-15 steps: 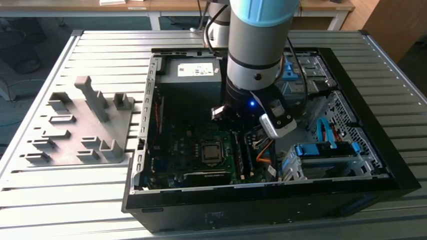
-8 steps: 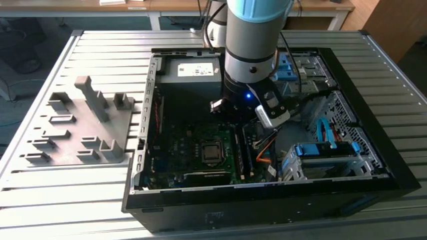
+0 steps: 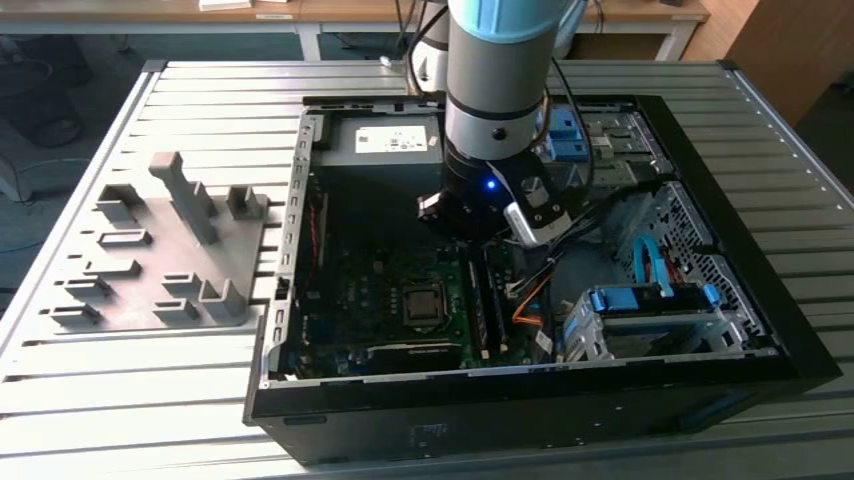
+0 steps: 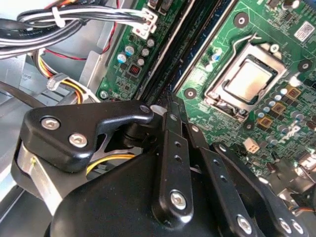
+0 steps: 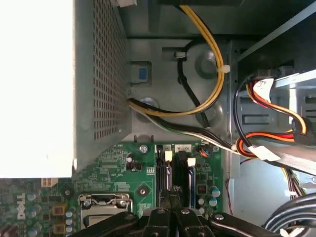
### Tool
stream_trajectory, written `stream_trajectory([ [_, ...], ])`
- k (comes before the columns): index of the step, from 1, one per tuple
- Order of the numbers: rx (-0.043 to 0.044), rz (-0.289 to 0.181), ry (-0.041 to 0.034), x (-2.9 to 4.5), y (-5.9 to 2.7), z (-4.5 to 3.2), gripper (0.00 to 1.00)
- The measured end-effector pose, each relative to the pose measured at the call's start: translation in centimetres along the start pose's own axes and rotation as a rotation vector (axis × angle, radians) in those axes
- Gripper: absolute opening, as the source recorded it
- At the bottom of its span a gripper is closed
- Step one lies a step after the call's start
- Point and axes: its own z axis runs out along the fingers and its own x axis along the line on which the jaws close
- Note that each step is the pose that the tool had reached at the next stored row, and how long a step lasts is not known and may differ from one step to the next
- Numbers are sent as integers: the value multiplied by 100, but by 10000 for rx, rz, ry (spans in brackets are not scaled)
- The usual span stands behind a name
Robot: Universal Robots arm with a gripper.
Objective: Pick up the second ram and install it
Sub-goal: 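Press down the second ram until it locks into place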
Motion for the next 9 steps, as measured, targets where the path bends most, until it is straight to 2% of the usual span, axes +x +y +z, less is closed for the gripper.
stream_trajectory([
  [9,23,-45,4,5,35,82,10],
])
